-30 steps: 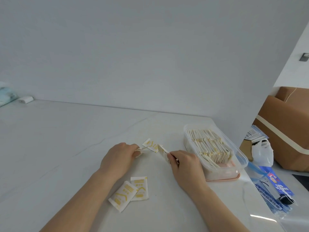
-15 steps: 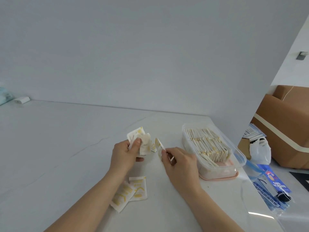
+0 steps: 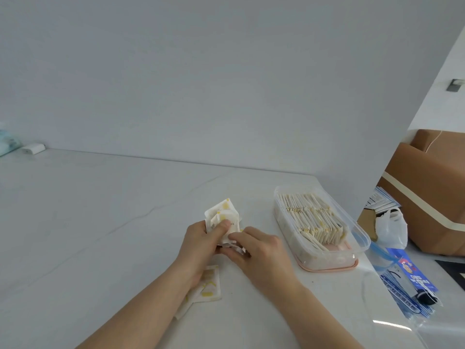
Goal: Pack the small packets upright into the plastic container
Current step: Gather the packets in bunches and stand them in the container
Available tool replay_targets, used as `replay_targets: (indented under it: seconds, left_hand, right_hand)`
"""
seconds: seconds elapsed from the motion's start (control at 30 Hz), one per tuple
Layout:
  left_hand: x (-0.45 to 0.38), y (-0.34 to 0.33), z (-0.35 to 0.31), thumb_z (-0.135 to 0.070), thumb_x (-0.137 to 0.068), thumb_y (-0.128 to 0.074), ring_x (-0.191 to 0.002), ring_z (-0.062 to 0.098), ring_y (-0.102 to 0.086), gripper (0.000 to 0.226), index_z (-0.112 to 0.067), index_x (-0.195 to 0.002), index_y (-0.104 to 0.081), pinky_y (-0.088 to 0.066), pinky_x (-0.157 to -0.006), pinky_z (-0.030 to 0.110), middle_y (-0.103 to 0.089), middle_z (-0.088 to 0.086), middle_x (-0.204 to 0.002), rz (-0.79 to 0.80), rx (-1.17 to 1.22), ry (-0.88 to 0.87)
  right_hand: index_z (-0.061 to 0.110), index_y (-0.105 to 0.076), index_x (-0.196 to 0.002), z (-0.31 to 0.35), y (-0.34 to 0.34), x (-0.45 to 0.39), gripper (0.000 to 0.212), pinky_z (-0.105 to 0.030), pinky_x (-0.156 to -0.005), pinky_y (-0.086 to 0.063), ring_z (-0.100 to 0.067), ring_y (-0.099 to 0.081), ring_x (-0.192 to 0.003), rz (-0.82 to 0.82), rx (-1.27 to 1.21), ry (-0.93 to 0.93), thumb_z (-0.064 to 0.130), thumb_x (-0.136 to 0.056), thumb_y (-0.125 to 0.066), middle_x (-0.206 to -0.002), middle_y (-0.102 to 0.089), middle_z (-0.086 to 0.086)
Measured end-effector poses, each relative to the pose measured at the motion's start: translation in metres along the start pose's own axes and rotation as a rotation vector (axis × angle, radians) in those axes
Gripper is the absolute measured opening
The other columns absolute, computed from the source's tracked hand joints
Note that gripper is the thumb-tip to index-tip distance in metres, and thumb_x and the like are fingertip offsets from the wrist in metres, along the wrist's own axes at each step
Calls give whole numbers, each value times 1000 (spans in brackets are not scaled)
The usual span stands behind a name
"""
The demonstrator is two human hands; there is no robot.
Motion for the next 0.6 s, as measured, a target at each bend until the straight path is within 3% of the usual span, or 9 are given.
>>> replay_targets:
  seconds: [0.2, 0.3, 0.4, 0.5, 0.6]
  left_hand:
    - [-12, 11, 2, -23, -105, -57, -94, 28, -77, 27, -2, -112, -72, -62, -74, 32, -79, 16, -103, -29, 213, 38]
    - [-12, 12, 0, -24, -107, -53, -94, 27, -78, 27, -4, -113, -70, -63, -71, 30, -80, 12, -103, -29, 290, 51]
    - [-4, -3, -1, -28, -108, -50, -92, 25, -77, 31, -6, -116, -71, -62, -70, 29, -79, 14, -107, 58, 197, 61]
    - [5, -21, 4, -37, -109, -44, -84, 22, -73, 42, -6, -117, -72, -59, -70, 31, -78, 18, -108, 154, 150, 66]
    - [8, -29, 5, -39, -108, -44, -93, 21, -74, 42, -8, -120, -71, -59, -75, 32, -78, 12, -111, 221, 155, 65]
  right_hand:
    - [17, -77, -86, -15, 19, -3, 10, -24, -52, -49, -9, -61, -53, -152, -292, -297, 26, -86, -83, -72, -66, 13]
    - [17, -77, -83, -28, 21, 1, 6, -26, -51, -53, -15, -64, -47, -222, -549, -651, 15, -85, -83, -70, -71, 4]
    - [10, -76, -89, -37, 8, 12, 5, -28, -53, -58, -18, -64, -51, -301, -847, -950, 14, -89, -79, -74, -74, -4]
    - [11, -75, -89, -39, 1, 16, 5, -30, -53, -58, -20, -68, -58, -286, -837, -975, 14, -90, -78, -76, -75, -5]
    - [25, -73, -82, -42, 7, 16, 10, -23, -58, -51, -11, -64, -63, -250, -552, -886, 22, -89, -79, -75, -73, 8]
Point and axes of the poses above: each hand's wrist, its own x-axis away from the middle knuckle, its own y-axis out of the back of the hand, z = x × y, the point moved 7 cm from there along -x, towards the middle knuckle
